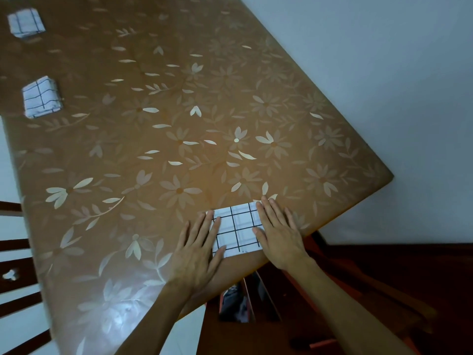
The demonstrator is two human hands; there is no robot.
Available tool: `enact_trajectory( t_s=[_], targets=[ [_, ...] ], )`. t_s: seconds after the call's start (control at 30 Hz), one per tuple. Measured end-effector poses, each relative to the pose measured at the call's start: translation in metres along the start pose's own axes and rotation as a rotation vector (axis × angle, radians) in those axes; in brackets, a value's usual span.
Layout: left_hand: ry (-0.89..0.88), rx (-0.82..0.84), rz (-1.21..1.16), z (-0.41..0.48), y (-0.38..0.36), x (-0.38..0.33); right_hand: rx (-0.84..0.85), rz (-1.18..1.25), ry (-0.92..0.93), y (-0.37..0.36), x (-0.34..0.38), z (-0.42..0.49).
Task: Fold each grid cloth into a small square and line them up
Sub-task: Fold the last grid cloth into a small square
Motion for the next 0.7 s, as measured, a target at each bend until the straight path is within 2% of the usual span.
enact_trajectory(
  t_s=[0.1,0.23,0.33,0.4,0.5,0.6,0.7],
  targets=[
    [-0.004,0.018,0.023,-0.003,0.004,0.005,-0.039,0.031,0.0,0.005,0.003,-0.001],
    [-0.024,0.009,0.015,-0.002,0.008,0.002,-0.196,0.12,0.028,0.038,0.014,0.016],
    [-0.041,0.024,-0.032,-0.002,0.009,0.002,-0.063,0.126,0.147,0.058,0.033,0.045],
    [-0.062,0.027,-0.079,-0.002,0.011,0.004,0.068,0.036,0.135,0.066,0.04,0.06],
    [-0.091,-0.017,-0.198,-0.003,0.02,0.005,0.168,-0.026,0.114,0.069,0.043,0.066],
    [-0.022,-0.115,-0.43,-0.007,0.031,0.006,0.219,0.098,0.08,0.065,0.035,0.057],
    [0.184,-0.201,-0.911,-0.009,0.039,0.009,0.286,0.468,-0.026,0.065,0.021,0.044]
  ],
)
Point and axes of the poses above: each hand's wrist, its own z-axis towards the middle knuckle, its own y-axis out of the back of the hand, x = y × z, the point moved 5 cm from there along z, towards the middle knuckle, and after that the axes turned 6 degrees about -z, right-handed, at the moved point
